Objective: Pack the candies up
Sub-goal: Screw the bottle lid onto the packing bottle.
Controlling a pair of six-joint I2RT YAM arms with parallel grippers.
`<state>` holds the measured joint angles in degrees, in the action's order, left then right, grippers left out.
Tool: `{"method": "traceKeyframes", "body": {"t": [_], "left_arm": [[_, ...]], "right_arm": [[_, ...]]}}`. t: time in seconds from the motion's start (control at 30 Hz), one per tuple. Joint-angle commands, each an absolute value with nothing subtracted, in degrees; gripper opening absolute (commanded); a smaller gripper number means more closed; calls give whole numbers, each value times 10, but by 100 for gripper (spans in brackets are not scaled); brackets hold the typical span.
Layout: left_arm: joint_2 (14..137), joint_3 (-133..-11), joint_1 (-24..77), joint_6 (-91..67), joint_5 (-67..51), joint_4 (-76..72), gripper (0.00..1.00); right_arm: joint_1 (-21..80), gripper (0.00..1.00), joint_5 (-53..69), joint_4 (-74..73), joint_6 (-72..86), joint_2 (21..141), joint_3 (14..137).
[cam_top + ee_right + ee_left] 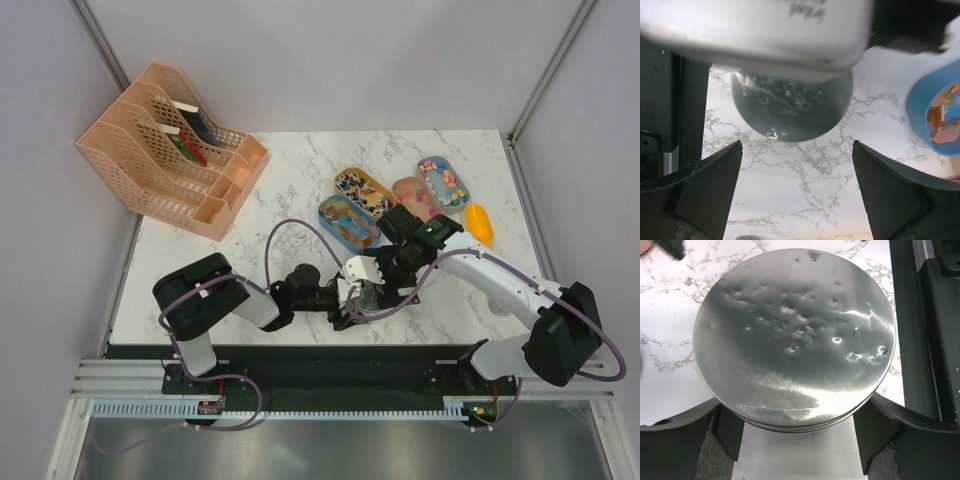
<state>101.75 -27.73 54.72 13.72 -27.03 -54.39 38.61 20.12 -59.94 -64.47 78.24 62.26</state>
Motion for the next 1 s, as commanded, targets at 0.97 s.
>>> {"method": "traceKeyframes", "body": {"t": [0.97], "left_arm": [[1034, -273, 542, 153, -229, -470, 33]], "right_arm": [[411, 98, 250, -657, -671, 828, 663]]}}
